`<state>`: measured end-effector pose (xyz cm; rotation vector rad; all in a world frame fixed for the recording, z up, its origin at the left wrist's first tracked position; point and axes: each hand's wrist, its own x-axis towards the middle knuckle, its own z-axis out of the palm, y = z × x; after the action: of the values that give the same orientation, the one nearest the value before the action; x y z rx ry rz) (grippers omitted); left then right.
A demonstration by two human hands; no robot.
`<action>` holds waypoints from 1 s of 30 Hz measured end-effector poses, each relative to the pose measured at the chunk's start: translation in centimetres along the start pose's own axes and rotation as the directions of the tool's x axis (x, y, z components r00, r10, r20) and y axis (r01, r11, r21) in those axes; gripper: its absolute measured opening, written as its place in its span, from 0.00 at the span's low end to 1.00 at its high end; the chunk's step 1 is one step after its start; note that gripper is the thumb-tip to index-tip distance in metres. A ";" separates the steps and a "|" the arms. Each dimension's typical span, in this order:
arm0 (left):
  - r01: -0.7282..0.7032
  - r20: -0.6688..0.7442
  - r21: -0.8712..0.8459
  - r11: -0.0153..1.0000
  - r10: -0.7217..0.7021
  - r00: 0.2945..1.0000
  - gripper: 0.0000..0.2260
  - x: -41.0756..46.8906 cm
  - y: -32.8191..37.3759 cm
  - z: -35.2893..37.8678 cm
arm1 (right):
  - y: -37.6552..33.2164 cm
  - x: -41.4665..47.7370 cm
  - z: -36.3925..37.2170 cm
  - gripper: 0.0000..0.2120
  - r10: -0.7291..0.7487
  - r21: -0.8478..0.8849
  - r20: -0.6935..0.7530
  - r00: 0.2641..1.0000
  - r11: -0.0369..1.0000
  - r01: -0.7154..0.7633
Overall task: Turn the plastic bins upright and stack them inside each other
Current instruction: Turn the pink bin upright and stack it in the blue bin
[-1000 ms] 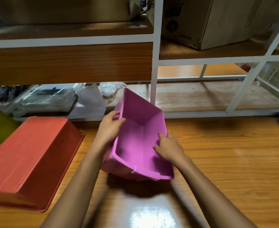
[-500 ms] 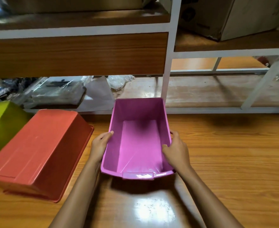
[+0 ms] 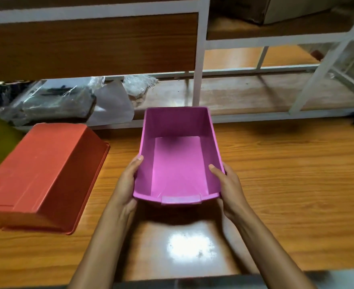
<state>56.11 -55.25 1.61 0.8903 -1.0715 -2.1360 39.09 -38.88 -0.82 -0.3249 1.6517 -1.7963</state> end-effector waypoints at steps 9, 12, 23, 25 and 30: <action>-0.158 -0.103 0.126 0.979 0.171 0.980 0.10 -6.5 -5.2 8.7 | -2.6 -10.0 -10.7 0.15 -0.166 0.062 -0.147 0.975 0.982 0.176; -0.149 -0.006 0.187 0.971 0.153 0.988 0.09 -10.8 -8.0 12.2 | -2.2 -14.9 -15.6 0.21 -0.205 0.045 -0.219 0.954 0.974 0.220; -0.015 0.337 0.296 0.955 -0.089 0.937 0.13 -24.2 -19.0 23.3 | -1.1 -30.8 -30.6 0.20 -0.263 0.039 -0.585 0.767 0.936 0.351; -0.022 0.381 0.305 0.952 -0.100 0.919 0.14 -25.3 -20.6 25.7 | -1.5 -32.4 -33.0 0.20 -0.283 0.021 -0.638 0.716 0.924 0.383; -0.017 0.485 0.291 0.956 -0.132 0.864 0.13 -26.5 -23.3 32.7 | -3.0 -34.3 -38.9 0.19 -0.324 -0.022 -0.716 0.618 0.896 0.444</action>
<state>42.43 -9.23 4.91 0.4895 -1.6676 -2.3683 40.72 12.80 4.06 0.1362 2.0302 -2.6004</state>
